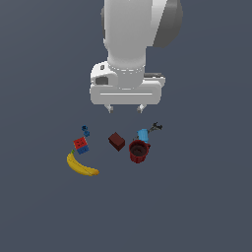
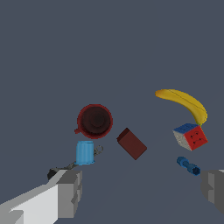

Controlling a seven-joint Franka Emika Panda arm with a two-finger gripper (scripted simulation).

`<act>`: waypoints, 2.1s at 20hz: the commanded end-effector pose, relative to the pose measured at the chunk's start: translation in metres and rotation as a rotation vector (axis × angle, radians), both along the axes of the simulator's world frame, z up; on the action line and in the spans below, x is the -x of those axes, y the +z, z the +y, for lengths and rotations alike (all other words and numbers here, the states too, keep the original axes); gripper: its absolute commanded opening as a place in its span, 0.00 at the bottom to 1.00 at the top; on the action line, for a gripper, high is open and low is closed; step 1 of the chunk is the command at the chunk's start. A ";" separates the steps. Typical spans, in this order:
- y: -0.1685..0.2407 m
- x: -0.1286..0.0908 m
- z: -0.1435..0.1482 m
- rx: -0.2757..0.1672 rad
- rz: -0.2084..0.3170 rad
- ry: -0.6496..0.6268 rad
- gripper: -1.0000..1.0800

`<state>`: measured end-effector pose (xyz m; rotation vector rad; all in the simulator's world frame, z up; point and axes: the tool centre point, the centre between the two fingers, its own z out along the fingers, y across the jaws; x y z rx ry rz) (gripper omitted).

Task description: Pick up a designated object from a clutter of objects.

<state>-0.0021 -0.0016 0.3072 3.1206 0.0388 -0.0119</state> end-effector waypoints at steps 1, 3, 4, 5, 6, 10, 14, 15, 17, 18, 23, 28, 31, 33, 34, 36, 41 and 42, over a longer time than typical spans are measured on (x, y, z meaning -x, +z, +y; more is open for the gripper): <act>0.000 0.000 0.000 0.000 0.000 0.000 0.96; -0.002 0.001 0.000 -0.001 0.004 -0.004 0.96; -0.004 0.001 -0.001 -0.003 0.010 -0.008 0.96; -0.007 0.002 -0.001 -0.005 0.017 -0.015 0.96; -0.010 0.004 -0.002 -0.008 0.026 -0.022 0.96; -0.015 0.006 -0.005 -0.015 0.048 -0.042 0.96; -0.015 0.006 -0.004 -0.014 0.046 -0.041 0.96; -0.016 0.006 -0.004 -0.014 0.045 -0.039 0.96; -0.020 0.006 -0.002 -0.013 0.044 -0.036 0.96; -0.023 0.006 -0.001 -0.013 0.044 -0.034 0.96; -0.043 0.007 0.008 -0.011 0.039 -0.019 0.96; -0.074 0.012 0.023 -0.008 0.032 0.006 0.96; -0.097 0.017 0.034 -0.007 0.027 0.026 0.96; -0.114 0.021 0.042 -0.007 0.023 0.040 0.96; -0.122 0.024 0.046 -0.007 0.020 0.048 0.96; -0.138 0.030 0.054 -0.008 0.016 0.062 0.96; -0.175 0.048 0.072 -0.011 0.007 0.097 0.96; -0.181 0.051 0.075 -0.012 0.005 0.103 0.96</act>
